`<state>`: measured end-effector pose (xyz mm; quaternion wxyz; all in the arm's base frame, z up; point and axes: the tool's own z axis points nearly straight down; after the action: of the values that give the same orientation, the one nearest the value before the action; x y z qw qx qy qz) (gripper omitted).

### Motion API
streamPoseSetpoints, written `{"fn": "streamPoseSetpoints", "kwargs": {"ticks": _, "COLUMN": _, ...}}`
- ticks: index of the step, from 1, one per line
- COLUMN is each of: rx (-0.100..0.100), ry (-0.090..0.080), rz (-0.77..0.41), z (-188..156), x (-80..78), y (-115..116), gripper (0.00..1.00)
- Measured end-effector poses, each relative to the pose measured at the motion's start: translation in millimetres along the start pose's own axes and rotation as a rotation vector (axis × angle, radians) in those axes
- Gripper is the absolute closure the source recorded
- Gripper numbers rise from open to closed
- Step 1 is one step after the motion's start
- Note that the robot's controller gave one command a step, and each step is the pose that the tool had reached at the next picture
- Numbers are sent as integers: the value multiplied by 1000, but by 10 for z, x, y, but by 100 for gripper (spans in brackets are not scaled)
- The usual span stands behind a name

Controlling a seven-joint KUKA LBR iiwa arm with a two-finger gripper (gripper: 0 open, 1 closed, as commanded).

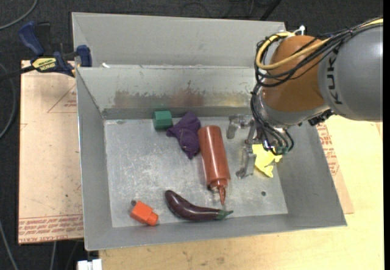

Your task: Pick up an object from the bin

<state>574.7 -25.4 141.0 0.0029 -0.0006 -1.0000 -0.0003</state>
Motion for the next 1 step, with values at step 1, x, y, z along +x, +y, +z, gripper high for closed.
{"fn": "streamPoseSetpoints", "kwargs": {"ticks": 1, "rx": 0, "ry": -7, "rz": 0, "z": -47, "x": -13, "y": 0, "gripper": 0}}
